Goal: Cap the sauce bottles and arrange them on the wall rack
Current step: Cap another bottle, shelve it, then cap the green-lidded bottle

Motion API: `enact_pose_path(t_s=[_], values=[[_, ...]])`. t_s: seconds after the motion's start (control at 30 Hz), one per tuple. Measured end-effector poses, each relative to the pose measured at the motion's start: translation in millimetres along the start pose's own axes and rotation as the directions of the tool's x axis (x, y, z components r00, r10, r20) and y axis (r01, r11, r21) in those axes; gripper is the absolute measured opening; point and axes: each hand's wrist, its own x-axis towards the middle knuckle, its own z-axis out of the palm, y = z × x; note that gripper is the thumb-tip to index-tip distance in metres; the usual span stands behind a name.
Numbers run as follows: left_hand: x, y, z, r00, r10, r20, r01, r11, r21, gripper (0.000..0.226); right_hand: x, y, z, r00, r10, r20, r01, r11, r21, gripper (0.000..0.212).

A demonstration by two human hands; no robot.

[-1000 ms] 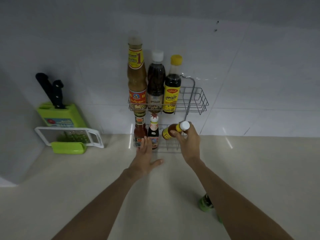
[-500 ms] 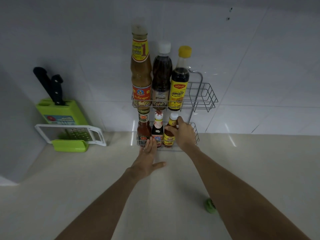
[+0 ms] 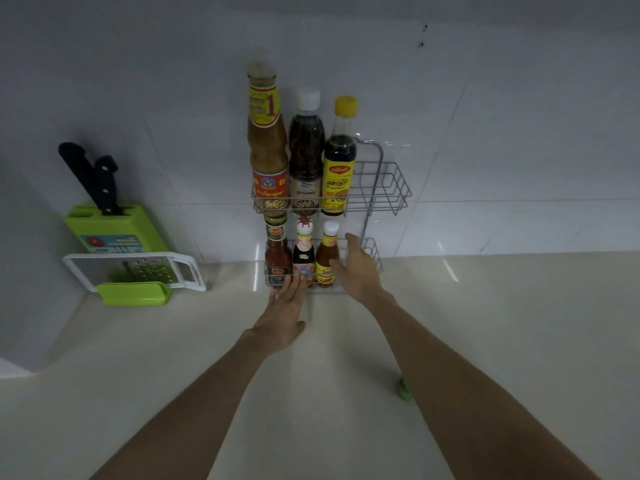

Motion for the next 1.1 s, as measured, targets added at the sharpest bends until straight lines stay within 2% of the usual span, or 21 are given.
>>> enact_pose_path(t_s=[0.13,0.2,0.27,0.37,0.47,0.53,0.6,0.63,0.7,0.8,0.87,0.97,1.03,1.1], values=[[-23.4,19.8,5.9,0.993,0.066,-0.101,-0.083,0.982,-0.167,0.080,-43.1,-0.5,-45.7,0.986,-0.085,-0.143,0.107,0.982,0.156,0.041],[-36.8,37.8,16.6,0.989,0.118,-0.086,-0.134,0.965,-0.223,0.078,-70.9,10.8,-74.1,0.971,-0.066,-0.231,0.114,0.973,0.201,0.038],[-48.8,57.1,34.5,0.983,0.176,-0.048,-0.183,0.949,-0.256,0.077,-103.4,27.5,-98.2,0.958,-0.022,-0.285,0.080,0.978,0.191,0.038],[-64.3,92.2,64.6,0.972,0.236,0.013,-0.219,0.921,-0.322,0.080,-152.7,66.4,-116.5,0.957,0.034,-0.287,-0.010,0.996,0.084,0.041],[-70.1,126.9,87.8,0.985,0.167,0.048,-0.128,0.882,-0.454,0.082,-192.0,111.9,-112.1,0.979,0.133,-0.152,-0.146,0.986,-0.077,0.045],[-67.1,147.3,96.8,0.994,0.092,0.054,-0.049,0.843,-0.535,0.084,-213.6,139.5,-104.5,0.977,0.212,0.036,-0.199,0.955,-0.222,0.043],[-59.7,161.5,106.3,0.997,0.037,0.067,0.007,0.826,-0.564,0.084,-229.0,161.0,-94.0,0.945,0.264,0.192,-0.194,0.927,-0.321,0.050],[-56.8,166.2,112.4,0.997,0.024,0.070,0.023,0.801,-0.598,0.083,-235.0,169.4,-88.2,0.929,0.291,0.229,-0.207,0.921,-0.331,0.056],[-53.7,172.7,119.7,0.998,0.005,0.068,0.042,0.741,-0.670,0.078,-242.0,179.3,-76.5,0.928,0.314,0.199,-0.238,0.914,-0.329,0.059],[-46.2,178.8,135.1,0.999,-0.033,0.004,0.027,0.734,-0.678,0.060,-240.8,191.8,-68.9,0.959,0.271,0.085,-0.232,0.920,-0.317,0.042],[-45.0,180.1,137.8,0.997,-0.074,-0.039,0.026,0.721,-0.693,0.045,-236.7,197.9,-69.5,0.965,0.254,0.063,-0.230,0.936,-0.267,0.031],[-47.2,179.6,139.9,0.993,-0.081,-0.085,-0.006,0.688,-0.726,0.041,-228.0,197.4,-79.1,0.980,0.201,0.018,-0.199,0.977,-0.072,0.027],[-54.3,179.7,137.6,0.992,-0.090,-0.093,-0.009,0.669,-0.743,0.039,-219.5,188.5,-93.1,0.995,0.095,-0.041,-0.094,0.995,0.028,0.031],[-59.7,177.8,135.4,0.988,-0.108,-0.108,-0.009,0.662,-0.750,0.039,-207.7,173.4,-112.2,0.995,-0.066,-0.078,0.070,0.996,0.056,0.036]])
